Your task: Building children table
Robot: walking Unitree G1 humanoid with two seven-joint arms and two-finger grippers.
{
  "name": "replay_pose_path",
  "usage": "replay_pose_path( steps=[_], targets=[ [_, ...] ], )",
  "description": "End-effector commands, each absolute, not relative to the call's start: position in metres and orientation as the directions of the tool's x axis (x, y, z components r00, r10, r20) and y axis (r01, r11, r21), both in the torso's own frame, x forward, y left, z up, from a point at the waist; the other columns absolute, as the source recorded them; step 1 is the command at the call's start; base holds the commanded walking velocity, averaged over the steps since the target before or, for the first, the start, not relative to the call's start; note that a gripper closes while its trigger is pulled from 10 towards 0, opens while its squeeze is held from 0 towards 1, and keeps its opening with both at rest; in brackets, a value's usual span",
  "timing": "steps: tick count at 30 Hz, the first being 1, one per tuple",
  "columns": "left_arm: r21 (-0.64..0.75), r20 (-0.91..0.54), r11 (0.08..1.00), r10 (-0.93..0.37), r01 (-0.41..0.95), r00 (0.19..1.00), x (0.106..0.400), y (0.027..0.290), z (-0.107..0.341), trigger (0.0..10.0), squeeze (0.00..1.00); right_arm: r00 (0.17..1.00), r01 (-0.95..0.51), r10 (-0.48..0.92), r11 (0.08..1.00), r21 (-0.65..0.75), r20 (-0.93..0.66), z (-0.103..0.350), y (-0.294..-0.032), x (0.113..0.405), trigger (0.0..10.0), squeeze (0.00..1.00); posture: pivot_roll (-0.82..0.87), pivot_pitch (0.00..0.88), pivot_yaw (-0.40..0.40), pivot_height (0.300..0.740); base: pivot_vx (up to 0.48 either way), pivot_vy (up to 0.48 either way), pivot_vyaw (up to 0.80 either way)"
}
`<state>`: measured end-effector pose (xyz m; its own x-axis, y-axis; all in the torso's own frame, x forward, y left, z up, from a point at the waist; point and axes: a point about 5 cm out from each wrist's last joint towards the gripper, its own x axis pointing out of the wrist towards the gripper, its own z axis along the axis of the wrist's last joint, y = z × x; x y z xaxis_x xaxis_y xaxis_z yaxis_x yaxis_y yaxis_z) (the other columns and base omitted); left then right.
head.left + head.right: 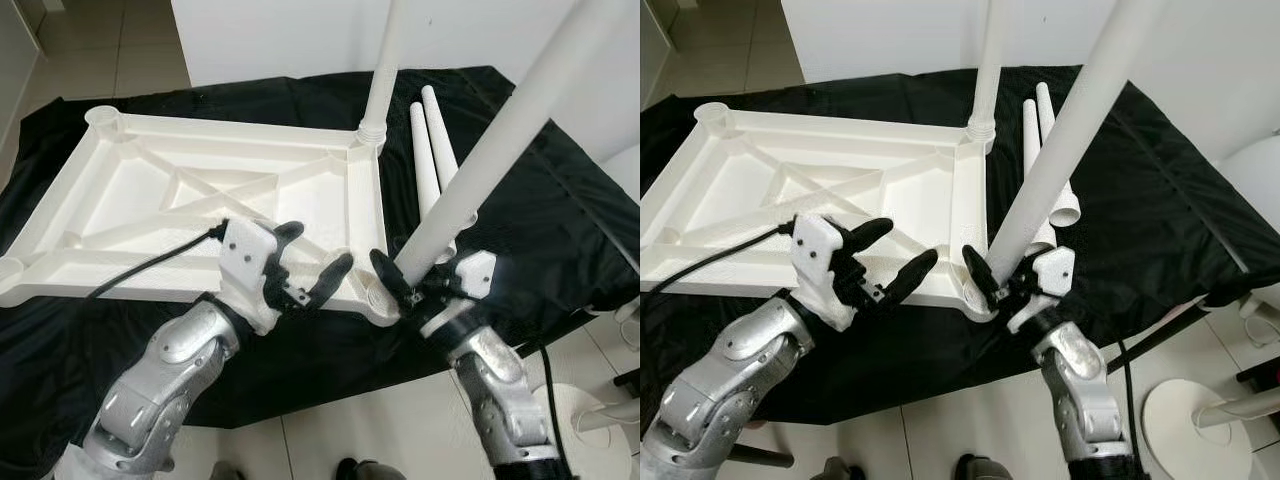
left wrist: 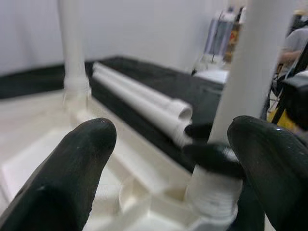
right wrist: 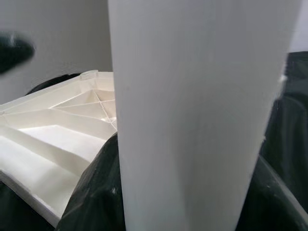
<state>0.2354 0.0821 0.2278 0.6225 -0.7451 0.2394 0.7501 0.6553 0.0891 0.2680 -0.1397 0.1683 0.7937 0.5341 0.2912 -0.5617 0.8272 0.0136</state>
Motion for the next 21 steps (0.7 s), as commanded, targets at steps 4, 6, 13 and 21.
replay_pose_path(
  steps=[4,6,13,21],
  targets=[
    [0.094,0.269,0.543,-0.821,0.835,0.503,0.227,0.072,0.244,10.0,0.0,0.726,-0.655,0.642,0.755,-0.04,0.247,0.182,-0.132,0.271,10.0,0.0,0.0,0.118,-0.032,0.74,0.0,0.0,0.0],
    [0.097,0.274,0.539,-0.823,0.837,0.498,0.228,0.071,0.247,10.0,0.0,0.709,-0.67,0.665,0.739,-0.071,0.235,0.185,-0.131,0.273,10.0,0.0,0.0,0.116,-0.035,0.74,0.0,0.0,0.0],
    [0.1,0.231,0.553,-0.822,0.827,0.521,0.239,0.071,0.249,10.0,0.0,0.66,-0.72,0.744,0.667,-0.194,0.108,0.195,-0.126,0.282,10.0,0.0,0.0,0.098,-0.041,0.74,0.0,0.0,0.0],
    [0.123,0.244,0.512,-0.846,0.85,0.474,0.24,0.068,0.262,10.0,0.0,0.6,-0.774,0.799,0.588,-0.233,0.024,0.202,-0.121,0.286,10.0,0.0,0.0,0.074,-0.04,0.74,0.0,0.0,0.0]
  ],
)
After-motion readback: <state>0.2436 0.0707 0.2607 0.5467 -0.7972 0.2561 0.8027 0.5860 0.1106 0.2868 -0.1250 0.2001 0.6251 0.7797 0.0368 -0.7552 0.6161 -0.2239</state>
